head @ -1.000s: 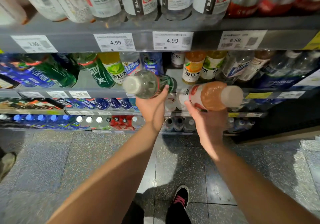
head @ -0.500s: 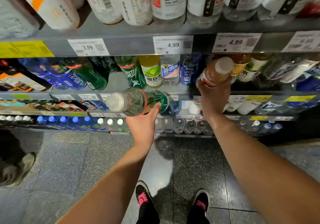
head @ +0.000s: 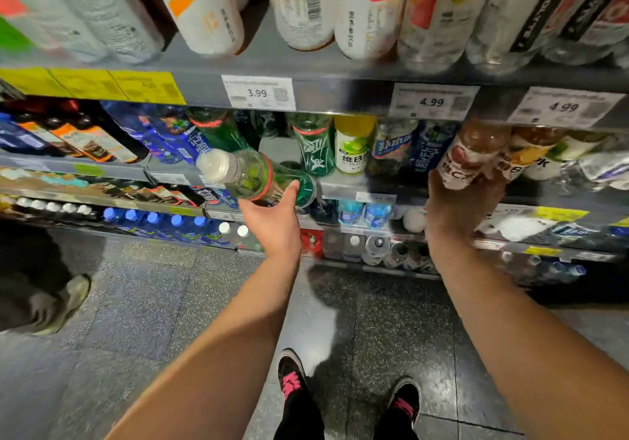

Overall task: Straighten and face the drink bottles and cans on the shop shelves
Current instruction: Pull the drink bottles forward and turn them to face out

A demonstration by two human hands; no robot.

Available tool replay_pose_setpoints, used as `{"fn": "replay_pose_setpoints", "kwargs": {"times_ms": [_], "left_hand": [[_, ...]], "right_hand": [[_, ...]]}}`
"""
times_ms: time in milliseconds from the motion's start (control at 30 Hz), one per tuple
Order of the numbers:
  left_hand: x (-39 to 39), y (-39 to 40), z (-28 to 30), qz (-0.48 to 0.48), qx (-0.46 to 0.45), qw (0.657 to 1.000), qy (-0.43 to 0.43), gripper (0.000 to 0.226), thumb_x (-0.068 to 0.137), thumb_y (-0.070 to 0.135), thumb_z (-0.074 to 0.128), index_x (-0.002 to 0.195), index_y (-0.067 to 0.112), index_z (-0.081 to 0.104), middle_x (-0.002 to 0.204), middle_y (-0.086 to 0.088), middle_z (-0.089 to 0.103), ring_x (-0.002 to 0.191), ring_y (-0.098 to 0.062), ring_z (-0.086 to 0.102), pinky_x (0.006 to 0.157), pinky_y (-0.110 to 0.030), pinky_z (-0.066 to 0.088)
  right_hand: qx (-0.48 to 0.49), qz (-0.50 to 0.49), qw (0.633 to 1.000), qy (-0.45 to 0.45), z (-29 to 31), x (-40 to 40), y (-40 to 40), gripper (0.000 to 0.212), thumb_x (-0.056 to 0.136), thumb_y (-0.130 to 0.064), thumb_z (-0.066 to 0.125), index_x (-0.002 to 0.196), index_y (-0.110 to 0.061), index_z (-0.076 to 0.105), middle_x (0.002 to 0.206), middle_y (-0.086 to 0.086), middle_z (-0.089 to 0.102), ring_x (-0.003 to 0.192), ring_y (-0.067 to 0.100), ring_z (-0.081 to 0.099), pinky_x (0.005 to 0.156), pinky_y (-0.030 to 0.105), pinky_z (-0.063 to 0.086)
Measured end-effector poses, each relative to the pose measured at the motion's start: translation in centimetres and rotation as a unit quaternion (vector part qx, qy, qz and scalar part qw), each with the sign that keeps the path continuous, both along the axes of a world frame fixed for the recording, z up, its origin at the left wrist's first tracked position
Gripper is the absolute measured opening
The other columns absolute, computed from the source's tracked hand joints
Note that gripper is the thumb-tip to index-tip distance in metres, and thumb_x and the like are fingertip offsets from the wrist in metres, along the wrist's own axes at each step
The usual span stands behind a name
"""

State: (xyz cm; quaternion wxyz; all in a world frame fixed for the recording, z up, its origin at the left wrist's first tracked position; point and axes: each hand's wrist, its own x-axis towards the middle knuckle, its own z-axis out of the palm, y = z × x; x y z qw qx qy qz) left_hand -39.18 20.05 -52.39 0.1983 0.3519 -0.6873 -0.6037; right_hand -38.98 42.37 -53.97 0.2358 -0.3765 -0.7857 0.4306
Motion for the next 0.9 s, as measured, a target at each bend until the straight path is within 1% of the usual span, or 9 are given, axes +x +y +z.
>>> {"fn": "replay_pose_setpoints", "kwargs": {"times_ms": [33,67,167,333,433,533,633,767,900], "left_hand": [[-0.5,-0.6,0.0,0.008,0.005,1.0,0.009,0.08,0.069,0.019,0.092,0.134,-0.002,0.05,0.13,-0.013,0.063,0.119,-0.016,0.059,0.108,-0.012,0.036],[-1.0,-1.1,0.0,0.014,0.01,1.0,0.014,0.077,0.068,0.019,0.092,0.131,-0.002,0.052,0.127,-0.012,0.065,0.115,-0.016,0.061,0.105,-0.011,0.038],[-2.7,-2.8,0.1,0.007,0.02,1.0,0.009,0.07,0.067,0.02,0.093,0.122,-0.002,0.057,0.117,-0.012,0.067,0.107,-0.019,0.064,0.104,-0.021,0.043],[-5.7,-4.4,-0.1,-0.06,0.051,0.997,0.023,0.066,0.068,0.004,0.09,0.124,-0.007,0.056,0.117,-0.019,0.068,0.105,-0.024,0.067,0.104,-0.034,0.05],[-7.3,-5.1,-0.5,-0.082,0.041,0.995,0.035,0.069,0.067,-0.003,0.089,0.126,-0.01,0.053,0.121,-0.015,0.065,0.102,-0.016,0.065,0.097,-0.017,0.049],[-8.0,-5.7,-1.1,-0.115,0.002,0.993,-0.017,0.071,0.068,0.016,0.092,0.125,-0.002,0.055,0.117,-0.01,0.065,0.108,-0.021,0.062,0.092,-0.013,0.039],[-8.4,-5.8,-1.5,-0.144,-0.057,0.987,-0.049,0.081,0.069,0.03,0.091,0.135,0.007,0.051,0.121,0.0,0.061,0.11,-0.013,0.054,0.087,-0.006,0.027],[-9.4,-5.4,-1.7,-0.186,-0.115,0.973,-0.079,0.093,0.073,0.037,0.088,0.149,0.011,0.041,0.144,-0.004,0.055,0.133,-0.019,0.049,0.105,-0.016,0.028],[-9.9,-4.9,-2.4,-0.213,-0.18,0.957,-0.074,0.085,0.076,0.039,0.085,0.147,0.015,0.045,0.141,-0.005,0.059,0.131,-0.02,0.052,0.108,-0.028,0.039]], "right_hand": [[0.001,0.008,1.0,0.015,0.0,0.9,-1.6,0.087,0.081,-0.025,0.082,0.146,0.005,0.034,0.144,0.025,0.043,0.134,0.036,0.041,0.108,0.024,0.026],[-0.001,0.027,0.999,0.023,0.0,1.9,-3.2,0.079,0.083,-0.021,0.08,0.144,0.006,0.037,0.142,0.025,0.044,0.132,0.035,0.044,0.109,0.024,0.028],[-0.001,0.097,0.995,0.02,-0.1,3.8,-7.6,0.059,0.088,-0.015,0.075,0.136,0.004,0.047,0.135,0.021,0.048,0.123,0.024,0.046,0.101,0.006,0.028],[-0.014,0.137,0.99,0.001,0.6,3.7,-10.6,0.045,0.092,-0.018,0.07,0.131,-0.005,0.052,0.129,0.014,0.05,0.116,0.027,0.054,0.096,0.039,0.049],[-0.001,0.13,0.992,-0.001,1.0,3.0,-10.4,0.041,0.093,-0.022,0.069,0.128,-0.008,0.053,0.126,0.013,0.054,0.115,0.029,0.056,0.096,0.049,0.05],[-0.002,0.116,0.993,0.003,1.3,2.3,-9.7,0.038,0.094,-0.022,0.067,0.127,-0.008,0.053,0.126,0.012,0.055,0.112,0.029,0.058,0.094,0.049,0.051],[0.027,0.104,0.994,-0.015,1.1,1.5,-8.7,0.038,0.093,-0.02,0.066,0.125,-0.004,0.054,0.126,0.014,0.055,0.112,0.032,0.058,0.095,0.048,0.049],[0.02,0.084,0.996,-0.027,0.9,0.3,-7.5,0.04,0.093,-0.02,0.066,0.126,-0.002,0.053,0.127,0.016,0.055,0.116,0.033,0.055,0.099,0.041,0.044],[-0.016,0.083,0.996,-0.004,0.9,-0.7,-6.8,0.04,0.093,-0.018,0.065,0.128,-0.005,0.051,0.13,0.014,0.054,0.12,0.031,0.053,0.102,0.047,0.046]]}}
